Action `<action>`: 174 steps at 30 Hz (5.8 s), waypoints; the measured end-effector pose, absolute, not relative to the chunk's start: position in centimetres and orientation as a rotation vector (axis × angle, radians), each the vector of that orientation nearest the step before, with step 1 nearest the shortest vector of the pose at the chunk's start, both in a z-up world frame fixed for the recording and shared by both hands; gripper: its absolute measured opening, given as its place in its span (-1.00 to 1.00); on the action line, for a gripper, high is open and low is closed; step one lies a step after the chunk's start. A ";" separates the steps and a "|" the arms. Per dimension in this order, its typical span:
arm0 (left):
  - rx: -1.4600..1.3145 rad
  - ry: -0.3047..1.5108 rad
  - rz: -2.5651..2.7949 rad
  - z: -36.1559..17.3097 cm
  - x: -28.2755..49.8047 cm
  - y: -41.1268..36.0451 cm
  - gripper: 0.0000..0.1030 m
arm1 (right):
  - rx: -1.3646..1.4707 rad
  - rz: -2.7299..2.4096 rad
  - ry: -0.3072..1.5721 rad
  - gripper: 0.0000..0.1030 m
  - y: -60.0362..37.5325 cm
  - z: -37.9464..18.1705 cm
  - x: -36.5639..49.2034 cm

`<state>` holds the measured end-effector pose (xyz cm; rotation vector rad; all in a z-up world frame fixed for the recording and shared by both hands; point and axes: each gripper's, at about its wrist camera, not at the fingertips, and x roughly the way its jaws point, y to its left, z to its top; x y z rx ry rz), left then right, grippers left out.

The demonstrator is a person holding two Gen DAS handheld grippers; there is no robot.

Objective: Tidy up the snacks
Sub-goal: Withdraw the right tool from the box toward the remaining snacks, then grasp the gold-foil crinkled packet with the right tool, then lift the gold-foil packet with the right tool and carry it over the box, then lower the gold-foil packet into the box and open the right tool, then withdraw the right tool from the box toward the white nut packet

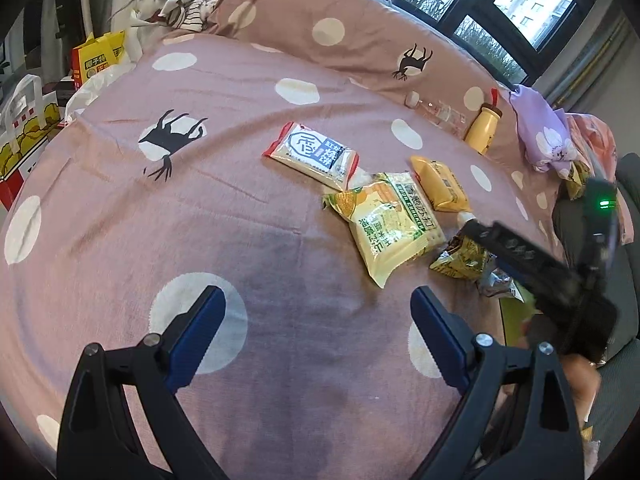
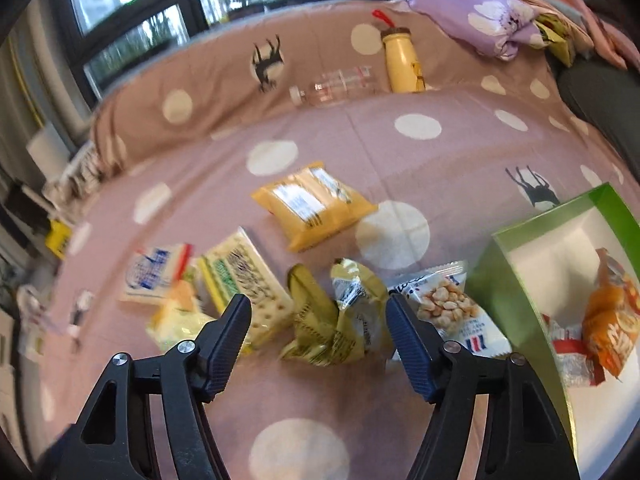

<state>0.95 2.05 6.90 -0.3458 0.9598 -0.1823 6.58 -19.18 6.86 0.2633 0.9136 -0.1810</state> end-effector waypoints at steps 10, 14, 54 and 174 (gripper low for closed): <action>-0.332 0.990 -0.158 6.3 1.3 1.9 0.83 | 0.171 -0.239 0.925 -0.27 -18.8 5.8 6.4; -0.326 1.004 -0.126 6.0 1.5 2.2 0.83 | 0.244 -0.125 0.912 -0.39 -17.9 7.7 4.5; -0.319 1.164 -0.429 3.9 0.7 -4.2 -0.02 | 0.632 0.304 1.161 0.31 -16.4 3.4 3.4; -0.049 0.809 -0.662 12.3 -6.8 -20.7 0.59 | 0.519 -0.213 0.681 0.62 -39.8 12.7 -8.1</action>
